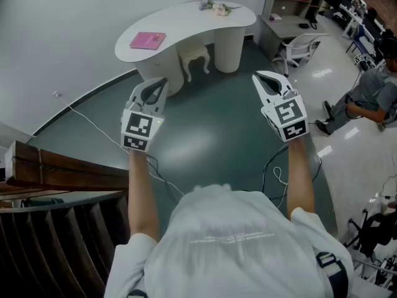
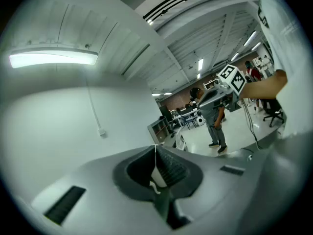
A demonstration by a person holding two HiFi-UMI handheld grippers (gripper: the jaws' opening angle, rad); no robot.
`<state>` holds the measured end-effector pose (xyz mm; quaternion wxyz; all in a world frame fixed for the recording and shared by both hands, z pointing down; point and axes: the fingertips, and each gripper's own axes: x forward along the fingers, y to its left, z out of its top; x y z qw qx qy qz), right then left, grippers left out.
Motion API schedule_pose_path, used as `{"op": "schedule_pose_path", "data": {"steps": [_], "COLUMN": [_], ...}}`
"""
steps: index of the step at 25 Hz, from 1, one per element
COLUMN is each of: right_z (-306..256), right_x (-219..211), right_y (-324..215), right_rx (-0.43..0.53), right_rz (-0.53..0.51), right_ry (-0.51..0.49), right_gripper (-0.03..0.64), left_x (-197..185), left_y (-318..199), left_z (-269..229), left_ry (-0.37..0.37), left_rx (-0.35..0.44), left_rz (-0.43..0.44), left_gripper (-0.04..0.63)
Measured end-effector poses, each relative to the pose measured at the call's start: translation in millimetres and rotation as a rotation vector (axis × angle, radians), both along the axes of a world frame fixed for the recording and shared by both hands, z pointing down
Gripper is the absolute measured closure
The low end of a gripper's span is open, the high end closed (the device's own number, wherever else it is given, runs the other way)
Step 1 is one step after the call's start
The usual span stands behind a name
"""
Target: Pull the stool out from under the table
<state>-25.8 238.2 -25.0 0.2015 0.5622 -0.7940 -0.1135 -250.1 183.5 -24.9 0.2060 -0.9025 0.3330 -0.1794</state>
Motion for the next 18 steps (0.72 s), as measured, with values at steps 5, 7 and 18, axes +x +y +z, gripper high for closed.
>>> {"op": "schedule_pose_path", "data": {"steps": [5,7,18], "right_z": [3,6,25], "right_x": [18,29,63], "right_y": [8,12,20], "right_rx": [-0.006,-0.001,-0.007], "right_rz": [0.000,0.005,-0.033], "right_ry": [-0.011,-0.028,-0.099], "right_gripper": [0.601,0.601,0.601], "left_x": [15,21,47], "left_y": [10,15,32], "left_z": [7,13,36], "left_ry": [-0.003,-0.008,-0.025], "left_rx": [-0.022,-0.032,-0.064], "left_rz": [-0.013,-0.023,-0.072], "left_gripper": [0.577,0.577,0.577]}}
